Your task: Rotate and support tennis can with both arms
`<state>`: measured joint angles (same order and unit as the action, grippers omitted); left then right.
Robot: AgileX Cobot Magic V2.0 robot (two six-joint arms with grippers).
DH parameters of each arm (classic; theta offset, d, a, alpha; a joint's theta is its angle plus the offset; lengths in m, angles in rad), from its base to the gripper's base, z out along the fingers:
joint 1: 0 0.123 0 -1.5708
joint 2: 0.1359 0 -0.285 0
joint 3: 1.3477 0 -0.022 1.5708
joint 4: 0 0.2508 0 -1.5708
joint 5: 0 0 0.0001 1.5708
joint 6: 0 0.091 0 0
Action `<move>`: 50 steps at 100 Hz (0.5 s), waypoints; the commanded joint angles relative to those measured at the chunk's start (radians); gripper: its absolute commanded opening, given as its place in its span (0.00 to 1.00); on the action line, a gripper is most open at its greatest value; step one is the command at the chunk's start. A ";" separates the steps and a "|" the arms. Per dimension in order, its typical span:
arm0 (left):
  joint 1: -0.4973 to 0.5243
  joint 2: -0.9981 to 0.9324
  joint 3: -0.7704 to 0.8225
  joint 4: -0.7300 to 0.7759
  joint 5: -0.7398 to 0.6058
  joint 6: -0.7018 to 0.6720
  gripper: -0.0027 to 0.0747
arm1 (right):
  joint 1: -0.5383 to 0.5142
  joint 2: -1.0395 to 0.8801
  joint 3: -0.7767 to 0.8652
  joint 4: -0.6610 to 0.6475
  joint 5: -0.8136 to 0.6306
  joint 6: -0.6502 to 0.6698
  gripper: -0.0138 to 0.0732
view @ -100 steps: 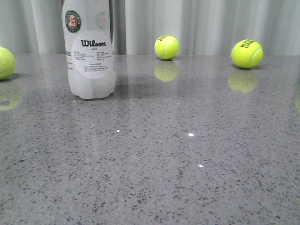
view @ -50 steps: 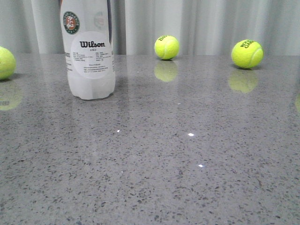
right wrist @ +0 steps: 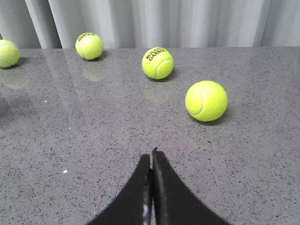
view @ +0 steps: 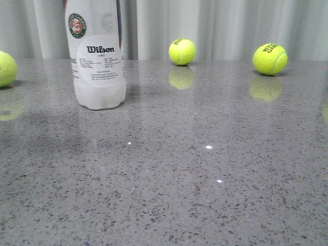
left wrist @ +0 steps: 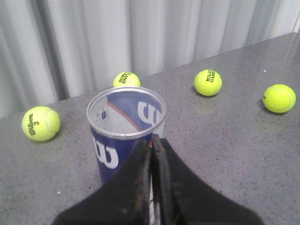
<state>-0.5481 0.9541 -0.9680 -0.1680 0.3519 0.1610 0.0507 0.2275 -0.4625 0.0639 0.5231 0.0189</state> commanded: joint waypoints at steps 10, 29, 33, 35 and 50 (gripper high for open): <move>-0.005 -0.120 0.129 -0.001 -0.148 -0.011 0.01 | -0.007 0.008 -0.024 0.003 -0.074 -0.005 0.08; -0.005 -0.225 0.254 -0.001 -0.163 -0.011 0.01 | -0.007 0.008 -0.024 0.003 -0.074 -0.005 0.08; -0.005 -0.245 0.281 -0.001 -0.167 -0.011 0.01 | -0.007 0.008 -0.024 0.003 -0.074 -0.005 0.08; -0.005 -0.254 0.289 -0.001 -0.167 -0.011 0.01 | -0.007 0.008 -0.024 0.003 -0.074 -0.005 0.08; -0.005 -0.304 0.402 -0.001 -0.262 -0.011 0.01 | -0.007 0.008 -0.024 0.003 -0.074 -0.005 0.08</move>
<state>-0.5481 0.6751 -0.5945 -0.1643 0.2338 0.1610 0.0507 0.2275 -0.4625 0.0639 0.5231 0.0166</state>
